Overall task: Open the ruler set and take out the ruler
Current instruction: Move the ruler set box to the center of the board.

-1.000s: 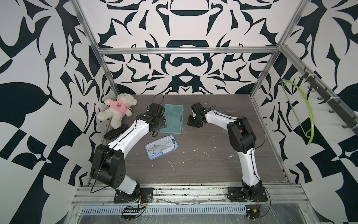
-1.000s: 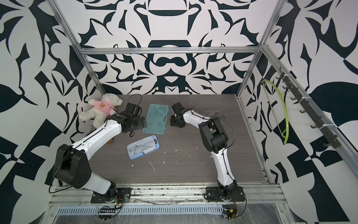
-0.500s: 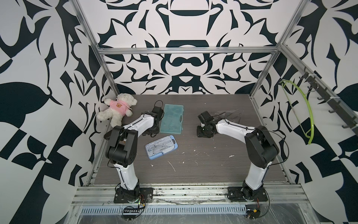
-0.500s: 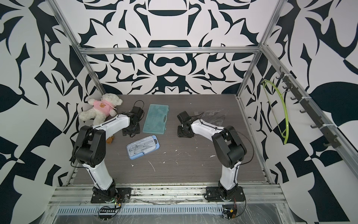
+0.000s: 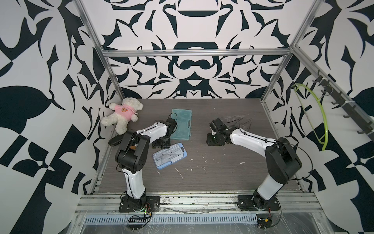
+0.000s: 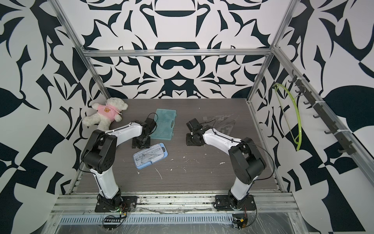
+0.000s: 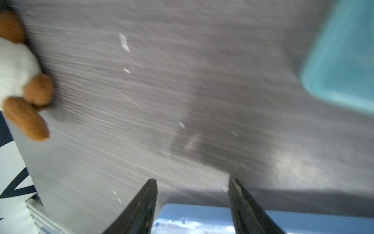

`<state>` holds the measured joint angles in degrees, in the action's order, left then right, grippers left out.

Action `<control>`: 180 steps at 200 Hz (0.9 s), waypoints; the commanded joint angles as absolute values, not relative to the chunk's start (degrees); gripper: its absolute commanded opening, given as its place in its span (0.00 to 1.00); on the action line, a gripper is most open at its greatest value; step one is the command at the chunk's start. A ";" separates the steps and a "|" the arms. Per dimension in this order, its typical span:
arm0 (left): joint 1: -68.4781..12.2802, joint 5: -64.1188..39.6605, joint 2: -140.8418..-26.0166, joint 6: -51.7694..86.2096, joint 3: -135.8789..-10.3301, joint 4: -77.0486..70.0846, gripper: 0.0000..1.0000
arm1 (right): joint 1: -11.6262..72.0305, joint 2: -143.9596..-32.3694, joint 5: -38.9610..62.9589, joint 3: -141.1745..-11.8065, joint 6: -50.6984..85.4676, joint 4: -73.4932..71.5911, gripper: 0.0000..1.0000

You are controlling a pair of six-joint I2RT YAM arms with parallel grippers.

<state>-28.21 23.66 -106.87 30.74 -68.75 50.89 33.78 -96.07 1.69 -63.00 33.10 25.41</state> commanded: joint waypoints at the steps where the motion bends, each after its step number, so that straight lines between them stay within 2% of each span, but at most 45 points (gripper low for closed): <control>1: -32.59 19.38 -105.03 32.19 -66.99 57.03 0.61 | 33.67 -92.80 0.97 -61.81 33.92 24.86 0.44; 44: -43.02 12.15 -101.20 37.57 -64.86 58.58 0.61 | 33.74 -89.16 2.80 -57.67 35.17 23.83 0.43; 62: -45.19 14.14 -98.46 39.37 -64.13 59.40 0.62 | 34.21 -86.54 3.65 -55.02 35.68 23.08 0.43; 93: -44.57 22.40 -93.50 42.02 -64.77 59.63 0.64 | 37.02 -83.11 6.98 -50.96 34.35 21.02 0.44; 116: -43.78 25.62 -90.33 44.76 -65.20 60.38 0.65 | 42.99 -81.97 7.95 -50.45 33.55 22.04 0.43; 152: -36.86 18.90 -81.84 46.58 -58.91 56.33 0.63 | 54.72 -82.08 7.57 -48.75 35.51 22.93 0.39; 180: -32.23 17.67 -76.91 45.82 -55.36 55.66 0.55 | 62.48 -84.57 5.84 -48.33 38.35 23.49 0.33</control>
